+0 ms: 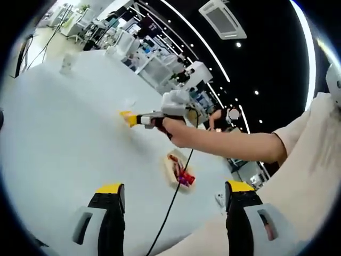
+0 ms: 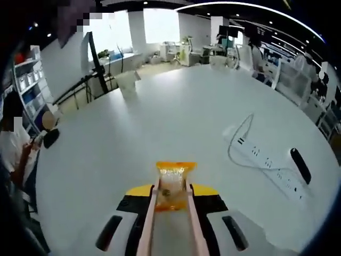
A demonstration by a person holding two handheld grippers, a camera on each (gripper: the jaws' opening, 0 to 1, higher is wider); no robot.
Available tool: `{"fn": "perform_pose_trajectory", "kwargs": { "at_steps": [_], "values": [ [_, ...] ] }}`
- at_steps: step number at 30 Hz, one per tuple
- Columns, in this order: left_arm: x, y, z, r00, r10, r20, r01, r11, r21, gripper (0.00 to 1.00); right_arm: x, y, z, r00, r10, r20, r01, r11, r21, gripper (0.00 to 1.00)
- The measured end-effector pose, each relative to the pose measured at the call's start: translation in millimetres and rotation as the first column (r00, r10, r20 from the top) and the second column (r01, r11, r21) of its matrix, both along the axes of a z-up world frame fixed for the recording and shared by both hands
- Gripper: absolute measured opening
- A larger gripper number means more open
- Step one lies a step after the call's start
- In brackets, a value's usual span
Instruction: Place the target food into the container with the food tongs after gripping and lifting it, then release it inside without dropping or visibly crushing the food.
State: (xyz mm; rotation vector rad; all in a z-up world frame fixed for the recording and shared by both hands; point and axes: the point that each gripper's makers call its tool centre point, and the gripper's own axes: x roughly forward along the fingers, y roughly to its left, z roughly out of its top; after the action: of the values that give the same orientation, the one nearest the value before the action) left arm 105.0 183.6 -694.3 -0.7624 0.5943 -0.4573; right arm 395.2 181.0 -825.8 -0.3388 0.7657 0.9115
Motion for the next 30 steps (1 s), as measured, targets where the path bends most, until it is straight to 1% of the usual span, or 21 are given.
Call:
{"fn": "perform_pose_trajectory", "kwargs": {
  "at_steps": [2, 4, 6, 8, 10, 11, 14, 15, 20, 21, 23, 28, 29, 30],
  "values": [
    [2.7, -1, 3.6, 1.0, -0.002, 0.014, 0.002, 1.0, -0.004, 0.76, 2, -3, 4.7, 1.0, -0.02, -0.001, 0.02, 1.0, 0.008, 0.25],
    [2.7, -3, 6.3, 1.0, -0.02, 0.024, 0.02, 1.0, -0.005, 0.77, 6, -7, 12.1, 0.999, -0.041, 0.001, 0.041, 0.999, 0.022, 0.25],
    [-0.5, -4, 7.2, 0.999, -0.043, 0.027, 0.042, 0.999, 0.007, 0.77, 4, -10, 22.2, 0.999, -0.051, 0.004, 0.051, 0.998, 0.036, 0.25],
    [-2.4, -4, 7.9, 0.998, -0.049, 0.03, 0.049, 0.999, 0.007, 0.77, 4, -9, 21.9, 0.998, -0.055, 0.007, 0.055, 0.998, 0.042, 0.25],
    [-6.0, -4, 7.9, 0.998, -0.054, 0.032, 0.054, 0.999, 0.001, 0.77, 0, -12, 29.7, 0.998, -0.067, 0.004, 0.066, 0.996, 0.055, 0.25],
    [-7.7, -3, 8.0, 0.998, -0.056, 0.034, 0.056, 0.998, -0.005, 0.77, -1, -13, 29.9, 0.997, -0.073, 0.002, 0.073, 0.995, 0.061, 0.25],
    [-9.8, -3, 8.4, 0.997, -0.062, 0.036, 0.062, 0.998, -0.007, 0.77, -10, -13, 35.0, 0.998, -0.066, 0.008, 0.065, 0.996, 0.063, 0.25],
    [-10.7, -4, 9.4, 0.997, -0.068, 0.039, 0.069, 0.998, -0.007, 0.77, -12, -14, 39.8, 0.998, -0.067, 0.01, 0.066, 0.996, 0.065, 0.25],
    [-10.2, -5, 13.6, 0.995, -0.084, 0.05, 0.085, 0.996, -0.002, 0.77, -13, -15, 46.2, 0.997, -0.078, 0.009, 0.077, 0.994, 0.075, 0.24],
    [-8.2, -4, 17.0, 0.995, -0.078, 0.06, 0.079, 0.997, -0.016, 0.77, -14, -17, 50.5, 0.996, -0.086, 0.01, 0.085, 0.993, 0.082, 0.24],
    [-6.5, -5, 19.0, 0.995, -0.08, 0.066, 0.082, 0.996, -0.025, 0.77, -14, -19, 52.4, 0.996, -0.093, 0.011, 0.091, 0.992, 0.085, 0.24],
    [-5.4, -11, 20.7, 0.991, -0.113, 0.073, 0.116, 0.993, -0.025, 0.77, -13, -28, 57.2, 0.993, -0.115, 0.015, 0.113, 0.989, 0.095, 0.24],
    [-5.1, -13, 20.4, 0.99, -0.119, 0.075, 0.121, 0.992, -0.027, 0.77, -11, -34, 67.0, 0.988, -0.149, 0.03, 0.145, 0.983, 0.116, 0.24],
    [-4.4, -15, 19.1, 0.988, -0.137, 0.073, 0.14, 0.99, -0.027, 0.77, -10, -35, 73.8, 0.984, -0.178, 0.021, 0.173, 0.973, 0.151, 0.24]
  ]
}}
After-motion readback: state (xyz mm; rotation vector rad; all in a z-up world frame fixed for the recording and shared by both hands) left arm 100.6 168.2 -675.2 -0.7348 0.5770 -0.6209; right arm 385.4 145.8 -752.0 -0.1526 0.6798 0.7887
